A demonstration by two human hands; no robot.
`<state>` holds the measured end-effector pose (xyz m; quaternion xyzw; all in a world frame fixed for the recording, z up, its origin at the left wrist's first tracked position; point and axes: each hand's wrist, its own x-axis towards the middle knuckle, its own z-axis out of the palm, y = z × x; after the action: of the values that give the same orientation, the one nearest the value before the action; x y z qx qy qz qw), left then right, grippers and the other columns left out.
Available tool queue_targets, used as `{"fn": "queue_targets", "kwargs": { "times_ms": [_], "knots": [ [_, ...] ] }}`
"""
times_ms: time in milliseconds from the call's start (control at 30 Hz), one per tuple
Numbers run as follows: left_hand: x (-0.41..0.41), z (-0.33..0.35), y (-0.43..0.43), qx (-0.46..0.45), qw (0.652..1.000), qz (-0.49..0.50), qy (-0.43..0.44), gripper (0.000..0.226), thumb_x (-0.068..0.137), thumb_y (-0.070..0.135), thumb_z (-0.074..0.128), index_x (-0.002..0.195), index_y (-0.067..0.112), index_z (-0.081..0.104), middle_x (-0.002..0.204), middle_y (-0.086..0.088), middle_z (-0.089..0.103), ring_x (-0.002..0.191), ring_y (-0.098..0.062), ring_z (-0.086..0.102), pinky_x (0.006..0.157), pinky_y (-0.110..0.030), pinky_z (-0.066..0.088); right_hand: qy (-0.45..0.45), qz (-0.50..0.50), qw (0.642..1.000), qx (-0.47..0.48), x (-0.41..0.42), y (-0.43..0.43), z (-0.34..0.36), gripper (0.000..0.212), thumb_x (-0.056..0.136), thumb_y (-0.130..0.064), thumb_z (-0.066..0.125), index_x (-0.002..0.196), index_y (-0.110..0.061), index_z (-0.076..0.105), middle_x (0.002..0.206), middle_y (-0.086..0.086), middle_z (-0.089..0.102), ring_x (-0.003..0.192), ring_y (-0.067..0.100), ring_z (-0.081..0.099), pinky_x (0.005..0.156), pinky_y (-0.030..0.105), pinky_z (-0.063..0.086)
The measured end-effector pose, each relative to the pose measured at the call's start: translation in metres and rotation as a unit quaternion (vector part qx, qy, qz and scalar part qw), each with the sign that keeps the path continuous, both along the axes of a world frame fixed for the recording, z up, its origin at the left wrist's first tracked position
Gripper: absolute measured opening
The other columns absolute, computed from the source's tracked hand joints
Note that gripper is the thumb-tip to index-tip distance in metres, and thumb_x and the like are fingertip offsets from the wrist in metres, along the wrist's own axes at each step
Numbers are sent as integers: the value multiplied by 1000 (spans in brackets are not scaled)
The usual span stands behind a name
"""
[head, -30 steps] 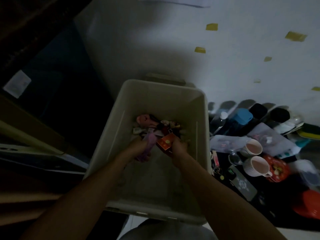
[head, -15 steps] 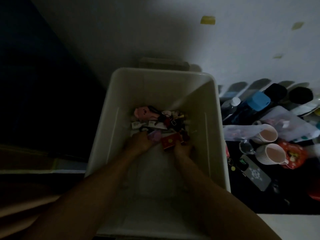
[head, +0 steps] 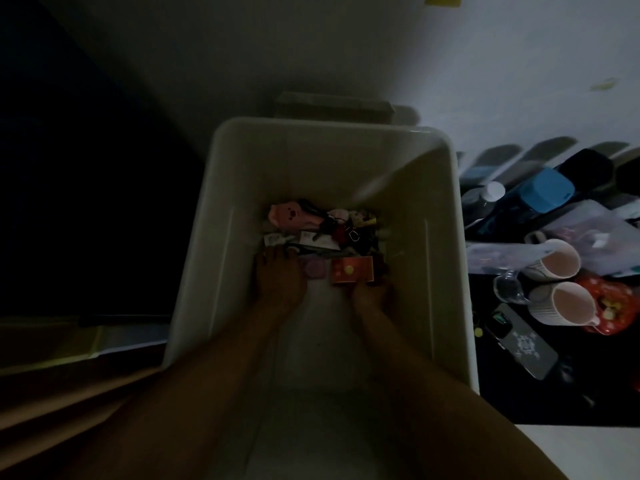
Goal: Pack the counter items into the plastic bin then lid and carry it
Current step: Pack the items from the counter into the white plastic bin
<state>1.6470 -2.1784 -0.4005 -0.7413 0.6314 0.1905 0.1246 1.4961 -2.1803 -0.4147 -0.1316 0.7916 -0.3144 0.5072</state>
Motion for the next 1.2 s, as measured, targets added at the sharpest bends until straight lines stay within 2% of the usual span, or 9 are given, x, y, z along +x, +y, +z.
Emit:
{"fn": "queue_targets", "kwargs": {
  "times_ms": [100,267,367,667,767,867,933,1100,1200],
  "knots": [
    [-2,-2,4,-21,1000,-2,-22,60,85,27,56,139,6,42,138,-19,46,125,-37,44,108,-48,28,1,-11,1000,-25,3,2,0,39,97,-9,54,134,0,49,135,19,54,121,34,54,94,35,43],
    [-6,-10,16,-16,999,-34,-36,68,66,32,74,126,5,58,125,-24,57,107,-42,57,92,-55,45,7,-8,1000,-29,8,7,1,52,89,-10,60,139,-9,48,132,16,57,118,33,56,99,41,46],
    [-9,-17,23,-15,998,-65,-14,68,66,33,69,128,8,58,133,-25,54,114,-42,57,90,-62,44,18,21,999,-24,9,12,4,51,87,-8,60,136,-9,50,128,16,59,116,34,57,92,34,44],
    [-3,-28,24,-30,994,-100,-18,81,53,29,73,130,10,55,134,-23,52,117,-42,53,93,-62,41,11,31,999,-31,13,17,8,45,91,-20,59,134,-12,51,126,13,60,114,33,57,95,38,47],
    [-5,-22,23,-21,996,-88,-18,80,56,25,77,131,12,55,134,-21,52,120,-41,51,96,-61,41,-2,62,998,-30,14,19,14,18,92,-25,60,107,-16,56,109,4,63,97,23,59,87,36,47],
    [-8,-17,20,-20,995,-99,-5,79,77,21,66,149,12,33,152,-20,30,139,-39,30,112,-58,20,0,78,997,-10,16,25,18,44,83,-43,58,111,-9,60,111,12,67,98,30,63,81,38,48],
    [-8,-16,21,-17,995,-99,9,80,78,18,64,150,9,31,154,-21,27,142,-39,26,115,-57,15,9,86,996,0,12,29,21,44,83,-39,55,116,-10,59,112,16,65,102,36,61,84,40,50],
    [-4,-20,33,-8,993,-117,12,78,60,24,64,135,7,48,135,-22,47,121,-42,45,105,-52,36,-37,126,991,8,8,36,21,53,64,-46,43,105,-15,58,94,13,58,80,26,54,66,32,42],
    [-3,-23,41,-15,991,-129,35,76,52,24,67,125,4,58,123,-23,55,111,-43,53,96,-52,45,-41,135,990,20,7,40,-10,76,49,-51,49,117,-18,54,96,7,53,81,22,50,60,27,38]
  ]
}}
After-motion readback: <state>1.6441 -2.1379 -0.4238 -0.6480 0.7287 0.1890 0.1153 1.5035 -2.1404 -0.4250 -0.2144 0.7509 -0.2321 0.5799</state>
